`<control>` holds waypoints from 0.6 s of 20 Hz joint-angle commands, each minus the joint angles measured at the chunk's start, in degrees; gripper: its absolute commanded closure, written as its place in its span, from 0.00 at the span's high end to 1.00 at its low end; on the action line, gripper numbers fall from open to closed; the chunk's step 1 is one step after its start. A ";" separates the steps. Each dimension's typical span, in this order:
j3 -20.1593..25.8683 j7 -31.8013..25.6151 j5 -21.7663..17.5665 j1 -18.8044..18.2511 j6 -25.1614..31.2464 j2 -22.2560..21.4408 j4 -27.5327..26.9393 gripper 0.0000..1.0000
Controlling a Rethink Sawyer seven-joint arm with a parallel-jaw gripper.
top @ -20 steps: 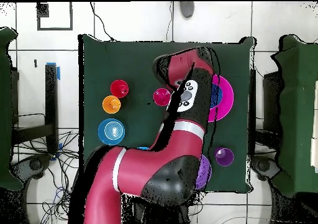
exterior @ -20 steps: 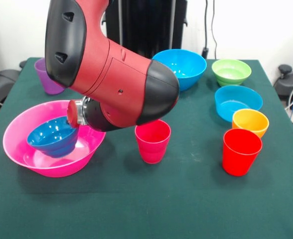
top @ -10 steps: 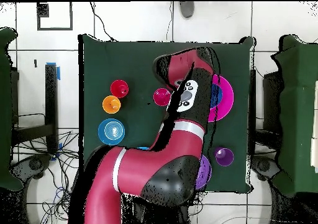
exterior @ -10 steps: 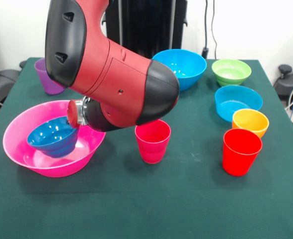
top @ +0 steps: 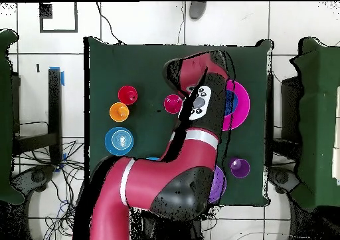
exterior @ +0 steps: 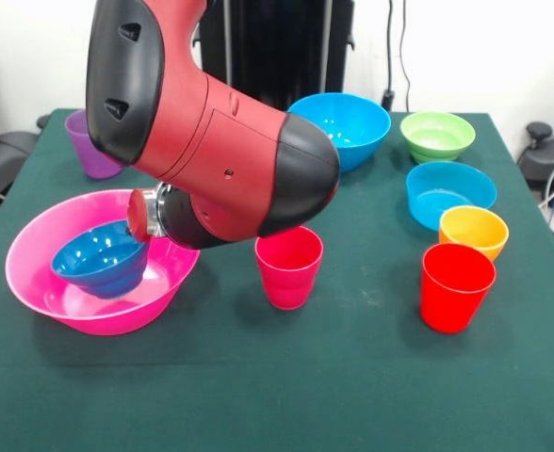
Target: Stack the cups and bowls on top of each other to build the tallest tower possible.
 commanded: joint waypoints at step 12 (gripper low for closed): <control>5.13 -9.83 -2.81 1.16 -1.96 1.49 4.25 0.00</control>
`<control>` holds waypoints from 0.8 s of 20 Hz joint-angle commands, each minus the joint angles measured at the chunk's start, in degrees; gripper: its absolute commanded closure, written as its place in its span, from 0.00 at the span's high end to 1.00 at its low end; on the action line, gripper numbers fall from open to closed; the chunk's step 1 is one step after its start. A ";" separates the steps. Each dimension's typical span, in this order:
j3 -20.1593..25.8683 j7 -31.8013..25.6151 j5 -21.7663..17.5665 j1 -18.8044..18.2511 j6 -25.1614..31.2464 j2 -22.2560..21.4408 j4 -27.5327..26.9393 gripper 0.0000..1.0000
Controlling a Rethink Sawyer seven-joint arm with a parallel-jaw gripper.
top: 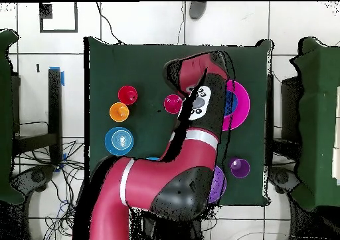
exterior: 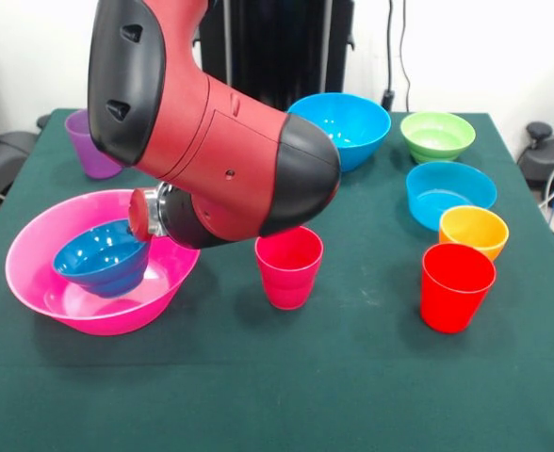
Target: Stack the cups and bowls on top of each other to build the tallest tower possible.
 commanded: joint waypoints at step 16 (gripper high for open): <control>4.94 -10.10 -3.19 0.86 -2.77 1.53 4.14 0.00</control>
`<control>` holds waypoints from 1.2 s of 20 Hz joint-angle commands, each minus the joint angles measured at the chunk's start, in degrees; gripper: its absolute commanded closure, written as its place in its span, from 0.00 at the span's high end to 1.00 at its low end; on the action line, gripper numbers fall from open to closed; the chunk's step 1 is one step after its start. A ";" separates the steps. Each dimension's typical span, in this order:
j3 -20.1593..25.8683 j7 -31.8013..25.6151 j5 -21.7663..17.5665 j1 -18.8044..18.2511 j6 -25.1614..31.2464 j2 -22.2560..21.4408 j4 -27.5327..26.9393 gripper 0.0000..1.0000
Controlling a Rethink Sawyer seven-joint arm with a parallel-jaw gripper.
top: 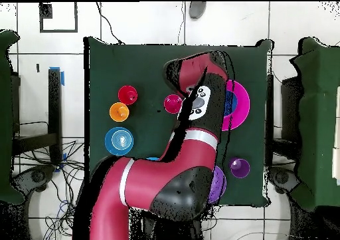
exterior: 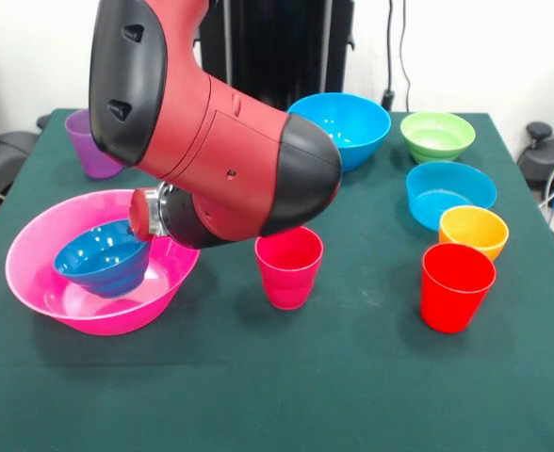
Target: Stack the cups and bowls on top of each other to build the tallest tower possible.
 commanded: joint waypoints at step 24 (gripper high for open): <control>3.05 -10.18 -4.91 1.95 -2.21 -1.52 8.99 0.00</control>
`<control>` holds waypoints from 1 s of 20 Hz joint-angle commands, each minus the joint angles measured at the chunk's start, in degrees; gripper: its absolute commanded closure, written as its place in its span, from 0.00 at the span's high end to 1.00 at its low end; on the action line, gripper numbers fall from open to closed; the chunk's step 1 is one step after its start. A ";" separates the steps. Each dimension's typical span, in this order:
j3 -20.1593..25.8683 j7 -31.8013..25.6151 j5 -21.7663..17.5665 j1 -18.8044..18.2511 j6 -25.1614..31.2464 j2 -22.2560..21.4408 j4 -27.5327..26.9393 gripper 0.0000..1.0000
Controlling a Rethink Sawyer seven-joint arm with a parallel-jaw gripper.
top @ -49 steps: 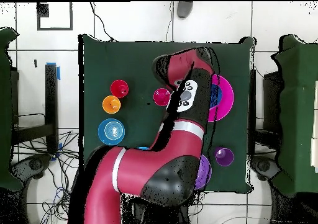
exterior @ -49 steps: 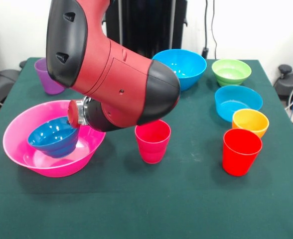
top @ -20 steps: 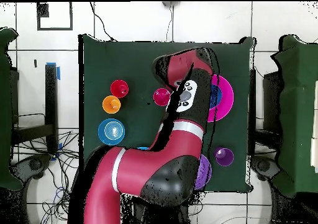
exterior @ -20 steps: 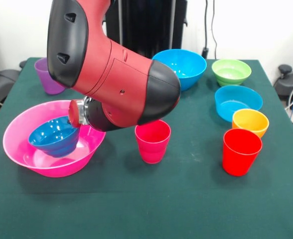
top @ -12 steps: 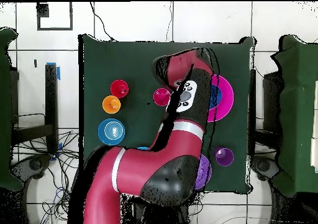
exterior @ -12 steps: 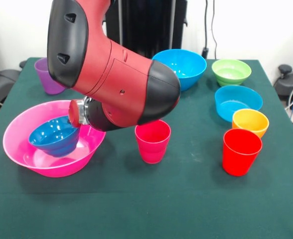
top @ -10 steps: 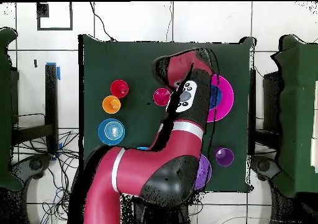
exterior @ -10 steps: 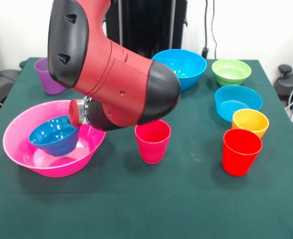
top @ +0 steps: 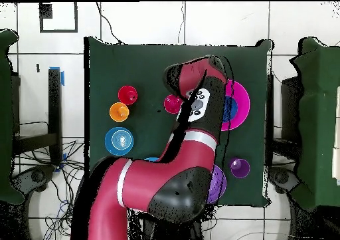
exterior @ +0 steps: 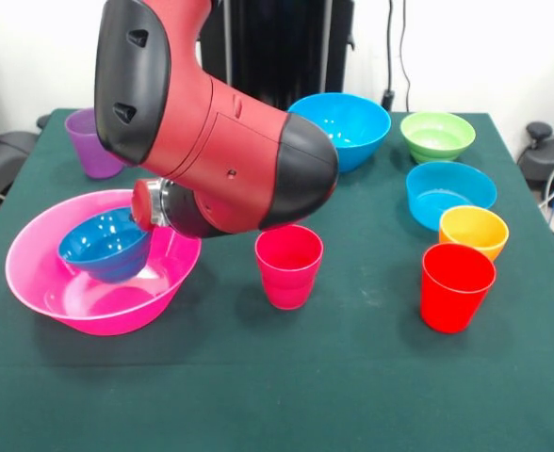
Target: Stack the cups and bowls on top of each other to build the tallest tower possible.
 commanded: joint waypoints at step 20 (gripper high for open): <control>5.21 -8.14 -5.87 0.83 -4.91 2.14 -0.31 0.00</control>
